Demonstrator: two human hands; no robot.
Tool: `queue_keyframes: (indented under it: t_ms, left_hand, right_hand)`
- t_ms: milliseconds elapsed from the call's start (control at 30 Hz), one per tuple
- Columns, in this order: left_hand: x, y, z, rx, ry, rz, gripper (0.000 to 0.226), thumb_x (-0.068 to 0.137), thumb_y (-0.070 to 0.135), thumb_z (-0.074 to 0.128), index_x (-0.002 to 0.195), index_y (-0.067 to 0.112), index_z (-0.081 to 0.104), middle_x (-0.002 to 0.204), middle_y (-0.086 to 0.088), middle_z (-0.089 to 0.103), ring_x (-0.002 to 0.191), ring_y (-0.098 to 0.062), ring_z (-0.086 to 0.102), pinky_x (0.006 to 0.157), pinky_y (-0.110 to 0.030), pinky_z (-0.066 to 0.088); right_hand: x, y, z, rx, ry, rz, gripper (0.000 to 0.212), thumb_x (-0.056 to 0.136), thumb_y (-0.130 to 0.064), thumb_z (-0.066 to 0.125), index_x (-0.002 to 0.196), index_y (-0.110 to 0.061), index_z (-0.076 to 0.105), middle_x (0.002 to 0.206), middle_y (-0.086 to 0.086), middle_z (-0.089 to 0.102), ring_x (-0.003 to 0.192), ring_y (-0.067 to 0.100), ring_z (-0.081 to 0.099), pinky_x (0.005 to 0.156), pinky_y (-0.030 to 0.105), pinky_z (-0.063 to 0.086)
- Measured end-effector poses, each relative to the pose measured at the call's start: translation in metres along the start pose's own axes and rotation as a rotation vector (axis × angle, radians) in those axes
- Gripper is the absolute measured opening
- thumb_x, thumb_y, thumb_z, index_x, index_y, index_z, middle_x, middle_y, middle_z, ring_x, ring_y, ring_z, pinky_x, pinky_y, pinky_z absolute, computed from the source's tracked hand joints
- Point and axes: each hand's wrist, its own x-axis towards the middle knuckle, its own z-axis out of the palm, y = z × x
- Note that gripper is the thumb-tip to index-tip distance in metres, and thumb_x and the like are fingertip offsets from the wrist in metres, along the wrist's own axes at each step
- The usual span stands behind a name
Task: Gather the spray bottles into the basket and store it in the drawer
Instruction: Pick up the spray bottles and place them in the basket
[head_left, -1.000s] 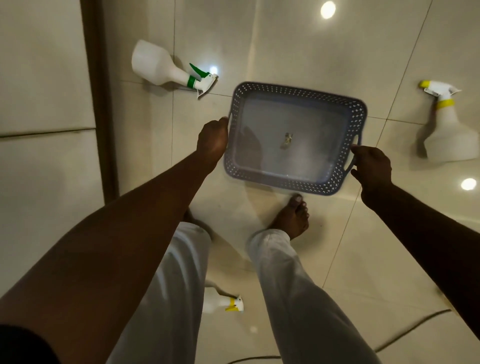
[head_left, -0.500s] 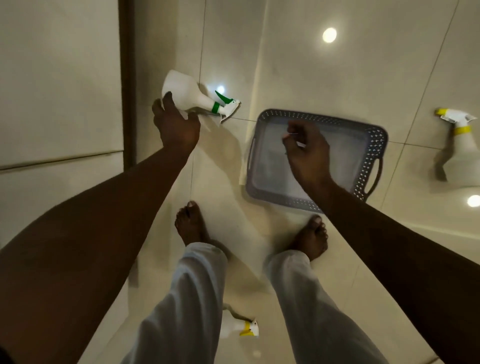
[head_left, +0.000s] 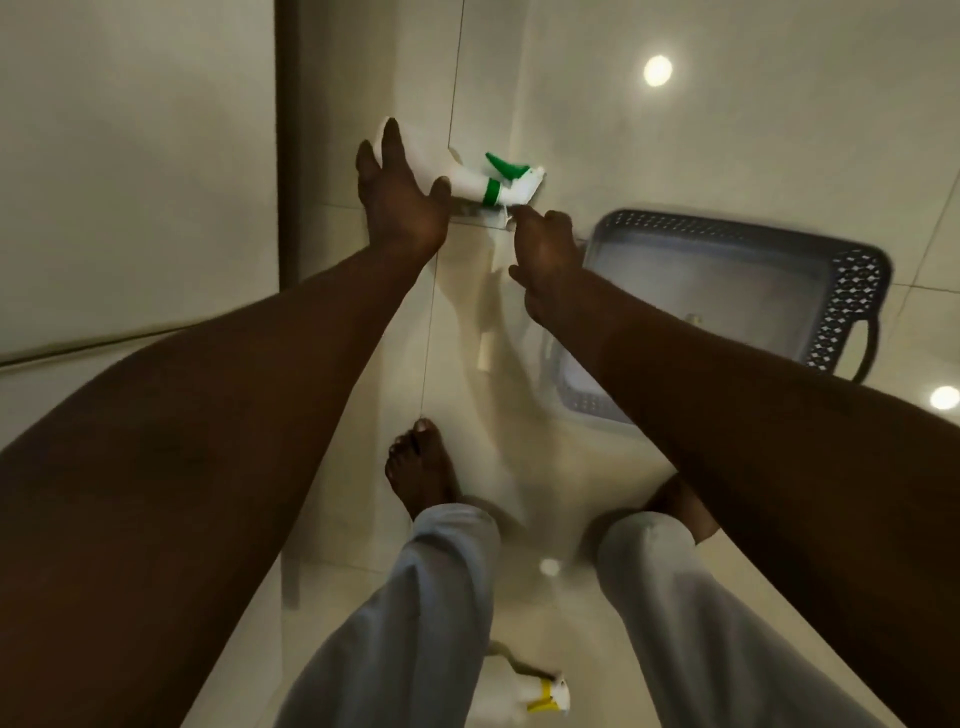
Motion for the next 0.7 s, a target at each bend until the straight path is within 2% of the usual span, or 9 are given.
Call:
queue_keyframes:
  t_ms: [100, 133, 200, 300, 433, 567, 667, 700]
  left_hand:
    - [0.007, -0.007, 0.001, -0.035, 0.017, 0.019, 0.086, 0.098, 0.026, 0.066, 0.166, 0.017, 0.014, 0.17, -0.015, 0.017, 0.153, -0.031, 0.034, 0.125, -0.036, 0.033]
    - [0.009, -0.01, 0.001, -0.059, 0.025, 0.02, 0.086, 0.098, 0.027, 0.066, 0.166, 0.015, 0.015, 0.168, -0.015, 0.02, 0.151, -0.03, 0.037, 0.123, -0.034, 0.033]
    - [0.013, -0.013, 0.001, -0.103, 0.038, 0.024, 0.086, 0.098, 0.031, 0.067, 0.165, 0.011, 0.016, 0.165, -0.014, 0.024, 0.148, -0.028, 0.041, 0.12, -0.031, 0.035]
    - [0.017, -0.018, -0.001, -0.113, 0.043, 0.057, 0.086, 0.097, 0.031, 0.069, 0.164, 0.012, 0.019, 0.165, -0.013, 0.026, 0.147, -0.027, 0.042, 0.119, -0.031, 0.037]
    - [0.018, -0.031, -0.005, -0.128, 0.026, 0.076, 0.087, 0.094, 0.037, 0.072, 0.163, 0.015, 0.023, 0.163, -0.011, 0.03, 0.145, -0.027, 0.043, 0.117, -0.033, 0.04]
    - [0.006, -0.035, -0.009, -0.154, 0.039, 0.072, 0.09, 0.089, 0.046, 0.074, 0.161, 0.021, 0.025, 0.161, -0.009, 0.033, 0.143, -0.027, 0.044, 0.113, -0.036, 0.043]
    - [-0.015, -0.027, -0.015, -0.232, 0.056, 0.122, 0.092, 0.088, 0.037, 0.076, 0.162, 0.021, 0.025, 0.159, -0.011, 0.035, 0.141, -0.028, 0.046, 0.114, -0.038, 0.046]
    - [-0.023, -0.024, -0.015, -0.266, 0.043, 0.148, 0.091, 0.088, 0.032, 0.076, 0.163, 0.021, 0.025, 0.157, -0.011, 0.035, 0.14, -0.028, 0.049, 0.115, -0.041, 0.049]
  right_hand:
    - [0.016, 0.003, 0.007, 0.093, -0.019, 0.009, 0.057, 0.103, -0.033, 0.058, 0.152, -0.013, 0.039, 0.135, 0.008, 0.05, 0.107, 0.02, 0.056, 0.103, 0.044, 0.054]
    - [0.021, 0.003, 0.009, 0.115, -0.044, 0.011, 0.054, 0.103, -0.032, 0.059, 0.151, -0.013, 0.043, 0.134, 0.008, 0.051, 0.105, 0.019, 0.057, 0.098, 0.04, 0.056]
    - [0.029, 0.001, 0.012, 0.148, -0.105, 0.018, 0.052, 0.102, -0.032, 0.062, 0.149, -0.015, 0.048, 0.139, 0.007, 0.054, 0.119, 0.023, 0.058, 0.097, 0.039, 0.058]
    - [0.036, -0.007, 0.016, 0.236, -0.201, 0.024, 0.05, 0.1, -0.033, 0.065, 0.145, -0.015, 0.053, 0.142, 0.006, 0.057, 0.125, 0.024, 0.06, 0.097, 0.04, 0.058]
    - [0.036, -0.025, 0.024, 0.385, -0.329, 0.03, 0.051, 0.101, -0.032, 0.064, 0.148, -0.015, 0.05, 0.15, 0.009, 0.055, 0.136, 0.029, 0.054, 0.108, 0.045, 0.05]
    - [0.016, -0.039, 0.022, 0.503, -0.365, 0.028, 0.052, 0.1, -0.026, 0.065, 0.149, -0.013, 0.051, 0.143, 0.015, 0.061, 0.132, 0.03, 0.059, 0.115, 0.046, 0.047]
    - [-0.01, -0.047, 0.008, 0.553, -0.383, -0.023, 0.05, 0.1, -0.024, 0.065, 0.147, -0.012, 0.053, 0.132, 0.011, 0.067, 0.128, 0.029, 0.062, 0.113, 0.047, 0.049]
    - [-0.019, -0.049, 0.003, 0.548, -0.387, -0.046, 0.05, 0.1, -0.023, 0.065, 0.147, -0.013, 0.053, 0.135, 0.009, 0.066, 0.132, 0.029, 0.06, 0.114, 0.049, 0.047]
